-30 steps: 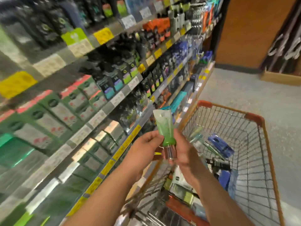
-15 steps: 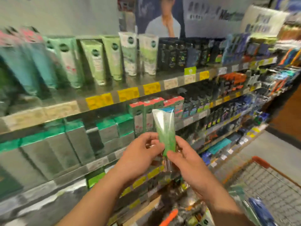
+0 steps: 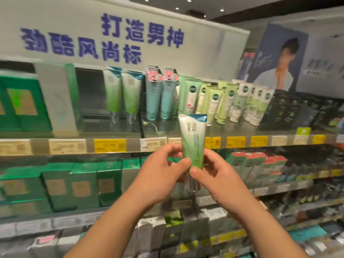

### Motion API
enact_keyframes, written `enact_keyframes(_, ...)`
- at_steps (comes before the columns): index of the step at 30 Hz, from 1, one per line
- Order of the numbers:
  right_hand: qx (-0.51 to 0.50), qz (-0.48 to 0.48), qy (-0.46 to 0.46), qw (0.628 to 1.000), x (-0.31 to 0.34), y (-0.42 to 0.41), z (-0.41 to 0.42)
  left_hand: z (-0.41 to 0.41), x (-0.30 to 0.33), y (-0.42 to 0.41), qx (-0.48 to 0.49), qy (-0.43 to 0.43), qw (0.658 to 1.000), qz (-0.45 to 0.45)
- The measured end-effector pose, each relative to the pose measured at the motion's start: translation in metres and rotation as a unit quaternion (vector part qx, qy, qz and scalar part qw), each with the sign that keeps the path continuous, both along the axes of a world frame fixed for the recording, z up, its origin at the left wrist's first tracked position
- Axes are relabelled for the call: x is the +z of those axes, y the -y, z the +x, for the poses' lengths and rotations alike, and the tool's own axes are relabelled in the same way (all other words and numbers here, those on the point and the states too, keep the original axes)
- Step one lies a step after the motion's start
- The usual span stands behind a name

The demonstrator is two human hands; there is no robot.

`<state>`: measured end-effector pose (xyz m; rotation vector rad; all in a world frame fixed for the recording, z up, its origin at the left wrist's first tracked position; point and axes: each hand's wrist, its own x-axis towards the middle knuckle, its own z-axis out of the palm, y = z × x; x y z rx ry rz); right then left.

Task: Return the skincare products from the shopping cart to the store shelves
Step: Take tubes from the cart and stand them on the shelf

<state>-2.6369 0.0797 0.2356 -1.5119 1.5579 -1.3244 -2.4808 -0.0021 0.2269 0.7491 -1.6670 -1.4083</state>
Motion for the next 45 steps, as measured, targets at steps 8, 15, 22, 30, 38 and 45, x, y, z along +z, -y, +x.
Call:
enact_keyframes(8, 0.084, -0.062, -0.072, 0.992, 0.016, 0.073, 0.037, 0.058, 0.015, 0.038, 0.101, 0.001, 0.994, -0.048)
enact_keyframes(15, 0.14, -0.094, -0.038, 0.985, 0.027, 0.132, 0.053, 0.073, 0.031, 0.067, 0.191, 0.0, 0.979, -0.071)
enact_keyframes(22, 0.179, -0.12, 0.014, 0.976, 0.041, 0.183, 0.068, 0.082, 0.039, 0.087, 0.301, -0.003, 0.946, -0.122)
enact_keyframes(30, 0.107, -0.124, -0.069, 0.984, 0.035, 0.221, 0.095, 0.095, 0.039, 0.102, 0.33, 0.058, 0.935, -0.119)
enact_keyframes(38, 0.053, -0.069, -0.164, 0.983, 0.03, 0.241, 0.107, 0.097, 0.031, 0.117, 0.285, 0.092, 0.951, -0.08)
enact_keyframes(45, 0.042, -0.038, -0.191, 0.98, 0.03, 0.241, 0.112, 0.104, 0.029, 0.122, 0.256, 0.103, 0.958, -0.08)
